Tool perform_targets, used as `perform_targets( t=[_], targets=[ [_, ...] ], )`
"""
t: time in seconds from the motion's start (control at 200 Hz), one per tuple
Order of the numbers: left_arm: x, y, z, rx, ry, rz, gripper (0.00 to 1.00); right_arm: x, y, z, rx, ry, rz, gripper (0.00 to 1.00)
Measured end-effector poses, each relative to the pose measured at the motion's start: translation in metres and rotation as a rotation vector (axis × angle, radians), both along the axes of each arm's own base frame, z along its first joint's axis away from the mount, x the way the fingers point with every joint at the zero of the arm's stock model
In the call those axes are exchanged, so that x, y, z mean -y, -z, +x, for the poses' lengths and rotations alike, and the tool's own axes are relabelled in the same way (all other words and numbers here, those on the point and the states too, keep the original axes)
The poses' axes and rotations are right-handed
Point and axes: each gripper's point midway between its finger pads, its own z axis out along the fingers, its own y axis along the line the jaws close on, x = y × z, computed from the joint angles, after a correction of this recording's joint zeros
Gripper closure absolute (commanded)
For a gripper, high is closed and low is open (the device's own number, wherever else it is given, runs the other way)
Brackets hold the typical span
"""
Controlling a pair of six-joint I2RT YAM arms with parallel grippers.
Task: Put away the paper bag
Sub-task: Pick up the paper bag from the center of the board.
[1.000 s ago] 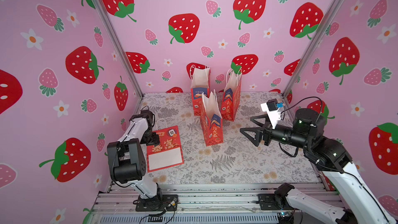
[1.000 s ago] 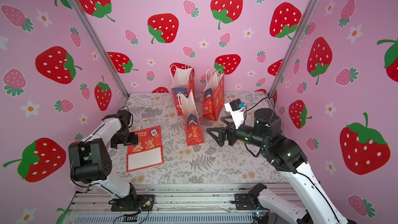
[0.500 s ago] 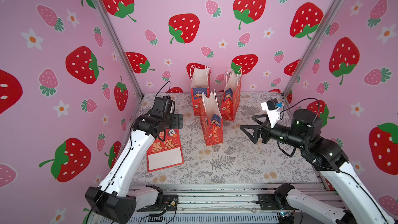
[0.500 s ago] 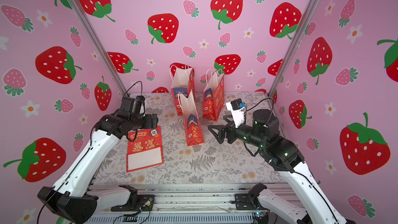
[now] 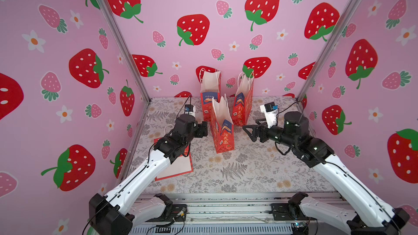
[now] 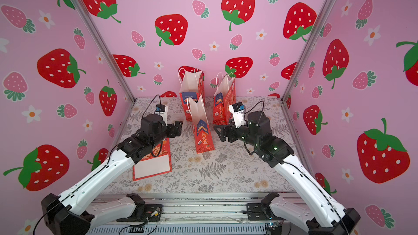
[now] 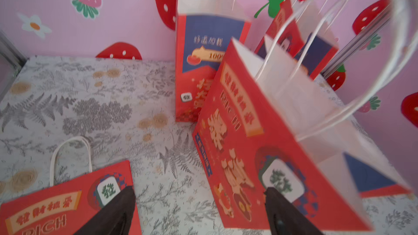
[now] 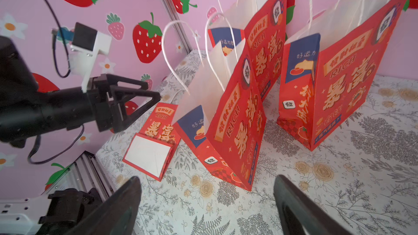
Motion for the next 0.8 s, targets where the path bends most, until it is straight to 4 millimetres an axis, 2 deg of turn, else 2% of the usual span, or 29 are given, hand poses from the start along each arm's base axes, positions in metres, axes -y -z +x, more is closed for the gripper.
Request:
perform_targets(
  t=[0.06,0.105,0.195,0.32,0.47,0.555,0.635,0.8],
  targets=[
    [-0.009,0.017,-0.008,-0.011,-0.02,0.012,0.12,-0.006,0.018,0.008,-0.025,0.008,-0.027,0.11],
    [-0.015,0.021,-0.011,-0.005,-0.034,0.014,0.12,-0.011,0.027,0.014,-0.033,0.017,-0.044,0.12],
    [-0.024,0.003,-0.01,0.063,-0.068,-0.016,0.13,-0.023,0.042,0.024,-0.039,0.026,-0.075,0.14],
    [-0.035,-0.022,-0.005,0.151,-0.105,-0.069,0.13,-0.042,0.053,0.031,-0.026,0.024,-0.093,0.16],
    [-0.043,-0.016,-0.001,0.147,-0.126,-0.091,0.14,-0.066,0.062,0.034,0.004,0.023,-0.112,0.24],
    [-0.044,-0.01,-0.002,0.136,-0.127,-0.094,0.14,-0.077,0.069,0.037,0.015,0.032,-0.14,0.33],
    [-0.043,-0.006,-0.003,0.128,-0.121,-0.101,0.14,-0.083,0.075,0.04,0.021,0.054,-0.166,0.51],
    [-0.042,-0.007,-0.001,0.13,-0.114,-0.124,0.14,-0.084,0.081,0.05,0.036,0.113,-0.196,0.74]
  ],
)
